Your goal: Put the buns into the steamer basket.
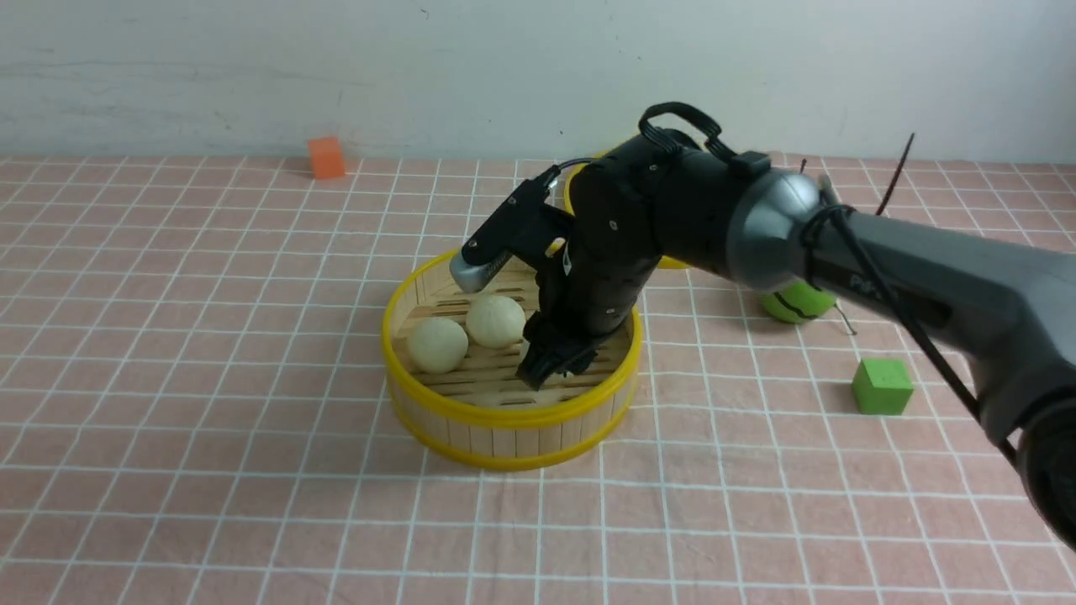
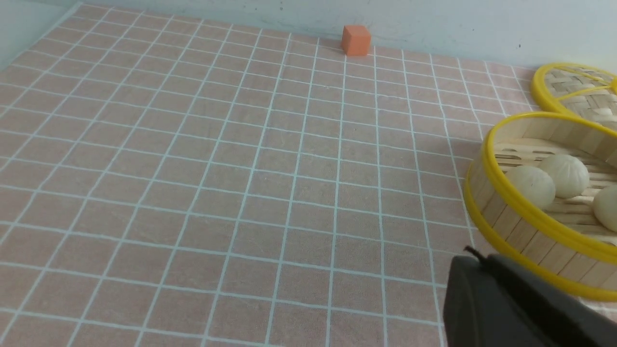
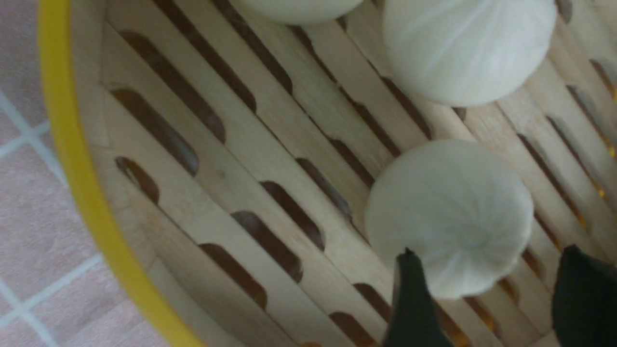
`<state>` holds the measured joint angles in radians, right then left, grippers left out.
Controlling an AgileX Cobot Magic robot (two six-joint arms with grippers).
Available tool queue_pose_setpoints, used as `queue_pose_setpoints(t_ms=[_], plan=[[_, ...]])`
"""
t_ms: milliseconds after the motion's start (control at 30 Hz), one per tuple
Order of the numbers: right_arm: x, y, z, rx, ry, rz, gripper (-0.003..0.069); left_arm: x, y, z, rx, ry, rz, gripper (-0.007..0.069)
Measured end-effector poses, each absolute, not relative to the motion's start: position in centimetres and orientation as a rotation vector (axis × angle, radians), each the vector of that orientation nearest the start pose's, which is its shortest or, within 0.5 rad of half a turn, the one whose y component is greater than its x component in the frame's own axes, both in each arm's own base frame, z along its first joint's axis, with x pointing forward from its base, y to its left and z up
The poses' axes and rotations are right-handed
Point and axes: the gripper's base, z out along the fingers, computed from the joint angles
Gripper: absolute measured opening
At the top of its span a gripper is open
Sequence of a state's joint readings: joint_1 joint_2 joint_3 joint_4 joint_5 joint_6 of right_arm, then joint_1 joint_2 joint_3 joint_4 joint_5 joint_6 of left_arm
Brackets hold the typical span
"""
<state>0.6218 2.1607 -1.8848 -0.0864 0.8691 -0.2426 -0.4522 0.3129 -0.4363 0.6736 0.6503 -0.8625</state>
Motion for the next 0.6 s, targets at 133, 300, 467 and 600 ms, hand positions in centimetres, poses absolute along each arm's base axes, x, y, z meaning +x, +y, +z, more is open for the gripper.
queue_pose_setpoints(t_ms=[133, 300, 467, 600], plan=[[38.2, 27.2, 28.2, -1.127, 2.319, 0.038, 0.0505, 7.2, 0.3, 29.4, -0.116, 1.871, -0.148, 0.0004], [34.4, 24.4, 37.6, -1.043, 2.26, 0.055, 0.0426, 7.2, 0.3, 29.3, -0.115, 1.873, -0.147, 0.001], [29.4, 19.8, 44.8, -0.851, 2.202, 0.064, 0.011, 7.2, 0.3, 29.3, -0.115, 1.873, -0.147, 0.0017], [24.8, 15.8, 45.0, -0.745, 2.222, 0.097, -0.0018, 7.2, 0.3, 29.3, -0.115, 1.873, -0.147, 0.0017]])
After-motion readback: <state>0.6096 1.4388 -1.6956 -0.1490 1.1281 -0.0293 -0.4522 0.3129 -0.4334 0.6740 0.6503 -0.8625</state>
